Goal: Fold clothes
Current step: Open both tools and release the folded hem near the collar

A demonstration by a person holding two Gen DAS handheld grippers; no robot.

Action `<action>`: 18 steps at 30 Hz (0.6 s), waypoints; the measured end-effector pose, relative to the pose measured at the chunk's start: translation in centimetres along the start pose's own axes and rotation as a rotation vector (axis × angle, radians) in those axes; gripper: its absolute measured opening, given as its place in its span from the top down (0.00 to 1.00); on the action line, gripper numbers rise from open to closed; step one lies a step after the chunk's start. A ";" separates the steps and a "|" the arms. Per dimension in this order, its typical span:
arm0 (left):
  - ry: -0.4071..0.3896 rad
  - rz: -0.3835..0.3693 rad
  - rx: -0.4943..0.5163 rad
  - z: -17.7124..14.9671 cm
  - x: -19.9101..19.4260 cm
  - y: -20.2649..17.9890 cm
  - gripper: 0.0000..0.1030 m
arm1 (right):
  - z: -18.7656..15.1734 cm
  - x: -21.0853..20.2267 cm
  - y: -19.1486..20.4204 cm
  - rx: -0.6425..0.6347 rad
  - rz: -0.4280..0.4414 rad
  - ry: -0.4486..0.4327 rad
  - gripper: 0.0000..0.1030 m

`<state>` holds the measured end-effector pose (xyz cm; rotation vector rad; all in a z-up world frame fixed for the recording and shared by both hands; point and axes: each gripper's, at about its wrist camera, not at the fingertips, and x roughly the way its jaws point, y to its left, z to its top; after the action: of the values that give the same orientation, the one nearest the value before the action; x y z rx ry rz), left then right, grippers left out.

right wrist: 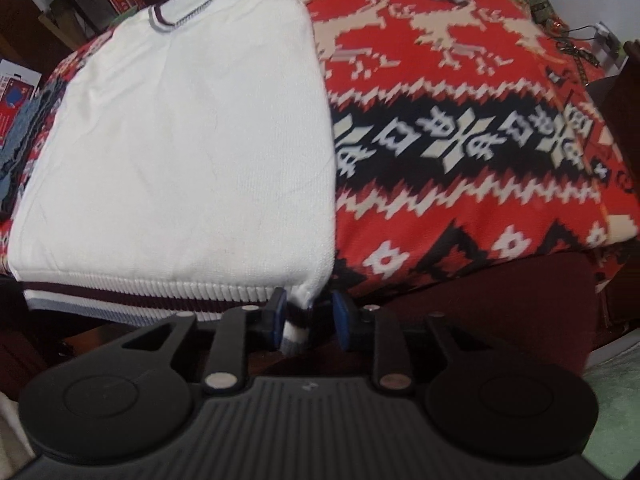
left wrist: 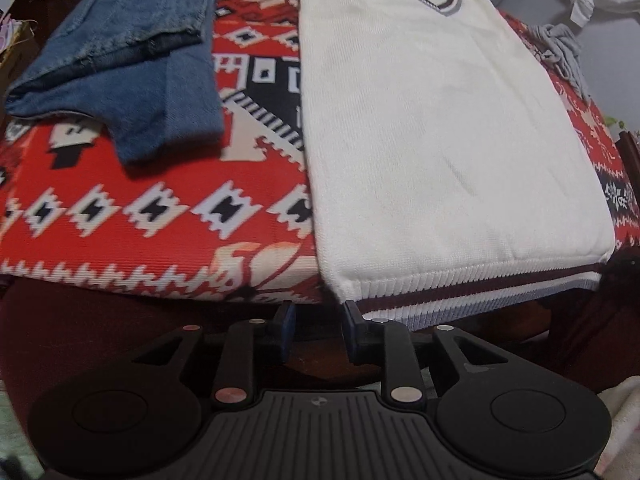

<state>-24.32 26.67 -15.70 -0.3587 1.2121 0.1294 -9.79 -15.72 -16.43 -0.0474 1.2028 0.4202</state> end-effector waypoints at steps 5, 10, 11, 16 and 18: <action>-0.035 -0.031 -0.019 1.1 -2.1 0.3 0.70 | 1.7 -3.5 -0.6 -0.009 -0.024 -0.080 0.67; -0.116 -0.032 0.012 5.0 -2.9 0.3 0.69 | 5.3 -5.0 -0.8 -0.029 -0.028 -0.174 0.67; -0.136 -0.022 0.023 6.1 -3.0 0.4 0.69 | 6.1 -5.1 -0.8 -0.029 -0.024 -0.191 0.67; -0.222 0.023 0.039 12.4 -1.6 1.2 0.69 | 10.9 -3.2 -0.7 -0.025 0.004 -0.249 0.67; -0.238 0.032 0.032 15.2 -0.5 2.0 0.69 | 13.2 -1.6 -0.7 -0.016 0.020 -0.267 0.67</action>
<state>-11.54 33.73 -11.04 -0.2870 0.9834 0.1753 1.82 -13.44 -10.26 0.0073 0.9372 0.4383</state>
